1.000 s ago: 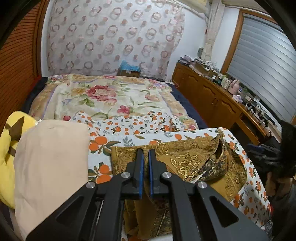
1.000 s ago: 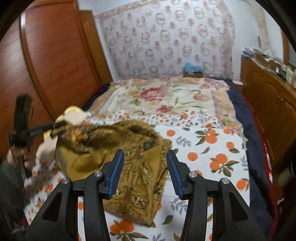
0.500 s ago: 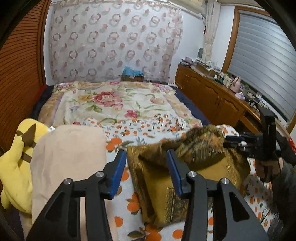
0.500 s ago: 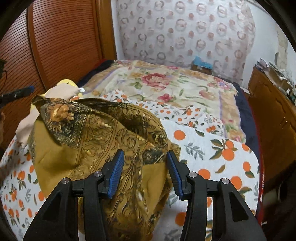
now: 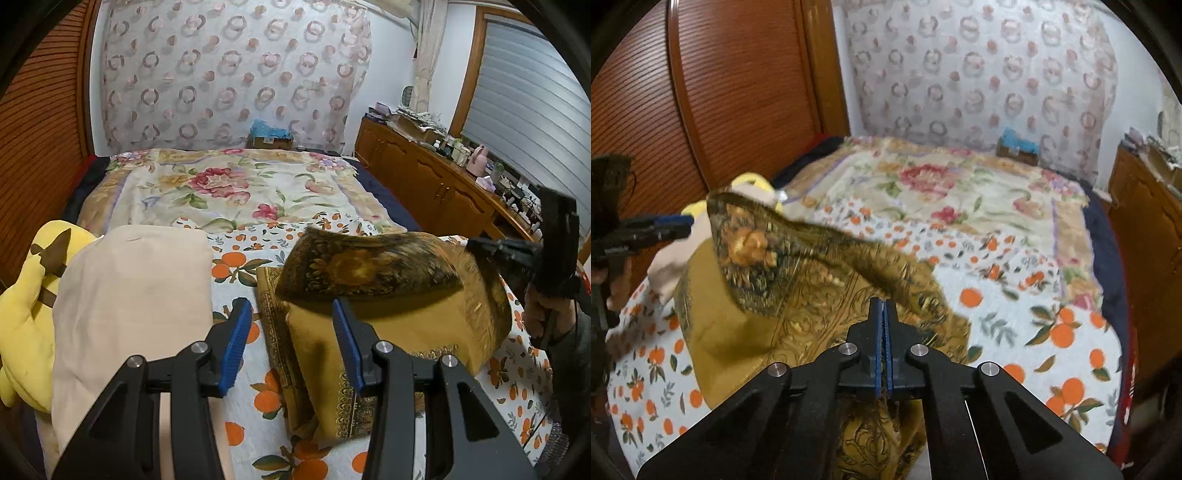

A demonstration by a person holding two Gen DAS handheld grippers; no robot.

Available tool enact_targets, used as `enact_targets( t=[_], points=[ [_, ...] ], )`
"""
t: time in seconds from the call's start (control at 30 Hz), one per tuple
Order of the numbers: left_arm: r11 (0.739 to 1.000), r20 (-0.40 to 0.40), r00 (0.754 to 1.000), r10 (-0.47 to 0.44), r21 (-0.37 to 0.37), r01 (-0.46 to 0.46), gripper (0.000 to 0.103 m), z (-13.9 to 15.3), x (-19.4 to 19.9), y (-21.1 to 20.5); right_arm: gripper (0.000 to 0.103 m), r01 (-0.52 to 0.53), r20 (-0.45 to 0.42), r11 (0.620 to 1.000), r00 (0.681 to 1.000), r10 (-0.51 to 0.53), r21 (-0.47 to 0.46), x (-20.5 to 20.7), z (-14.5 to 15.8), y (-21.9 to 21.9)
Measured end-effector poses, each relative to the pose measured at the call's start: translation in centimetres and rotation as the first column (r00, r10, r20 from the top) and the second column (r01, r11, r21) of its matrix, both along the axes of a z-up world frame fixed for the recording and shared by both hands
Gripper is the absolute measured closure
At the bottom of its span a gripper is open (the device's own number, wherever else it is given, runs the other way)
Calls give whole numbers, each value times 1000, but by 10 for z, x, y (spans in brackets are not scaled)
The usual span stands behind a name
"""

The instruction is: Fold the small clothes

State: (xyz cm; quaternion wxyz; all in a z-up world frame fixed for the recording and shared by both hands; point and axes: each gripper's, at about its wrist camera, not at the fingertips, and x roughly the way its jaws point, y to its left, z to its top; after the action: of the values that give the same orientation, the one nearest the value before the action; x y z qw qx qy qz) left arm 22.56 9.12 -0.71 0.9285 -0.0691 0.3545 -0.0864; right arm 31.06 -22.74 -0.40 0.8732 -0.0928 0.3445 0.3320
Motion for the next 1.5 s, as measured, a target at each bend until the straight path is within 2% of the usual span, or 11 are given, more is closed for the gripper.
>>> enact_targets(
  t=[0.1, 0.33, 0.6, 0.83, 1.1, 1.2, 1.27, 1.3, 1.33, 1.4, 1.5],
  points=[
    [1000, -4, 1000, 7, 15, -7, 59, -2, 2, -1, 103, 84, 62, 996, 994, -84, 10, 5, 10, -9],
    [999, -6, 1000, 27, 35, -27, 59, -5, 3, 5, 103, 130, 41, 987, 991, -126, -97, 20, -10, -3],
    [999, -18, 1000, 13, 42, -13, 59, -9, 8, 4, 103, 155, 40, 984, 988, -152, -86, 11, -3, -9],
    [1000, -45, 999, -14, 16, 15, 59, -13, 28, -1, 61, 148, 40, 987, 989, -146, -69, -20, 9, -22],
    [997, -105, 992, -71, -21, 69, 59, -23, 67, -4, 56, 162, -15, 983, 986, -164, -90, -23, -8, -25],
    [996, -139, 986, -90, -40, 85, 60, -31, 78, -3, 56, 169, -52, 983, 984, -173, -71, -15, -16, -27],
    [992, -130, 984, -123, -57, 116, 102, -31, 80, -5, 76, 161, -76, 985, 983, -166, -61, -11, -21, -25],
    [992, -116, 986, -117, -57, 111, 102, -28, 78, -5, 93, 144, -86, 988, 985, -148, -50, -10, -22, -24],
    [994, -75, 993, -96, -49, 93, 102, -21, 74, -3, 100, 115, -93, 993, 989, -118, -35, -9, -23, -22],
    [999, -21, 999, -33, -16, 32, 102, -10, 69, 3, 102, 97, -59, 995, 993, -98, -21, -13, -19, -19],
    [1000, -59, 998, -21, -7, 20, 102, -14, 75, 8, 103, 141, 20, 990, 990, -141, 13, -16, -5, -23]
  ],
)
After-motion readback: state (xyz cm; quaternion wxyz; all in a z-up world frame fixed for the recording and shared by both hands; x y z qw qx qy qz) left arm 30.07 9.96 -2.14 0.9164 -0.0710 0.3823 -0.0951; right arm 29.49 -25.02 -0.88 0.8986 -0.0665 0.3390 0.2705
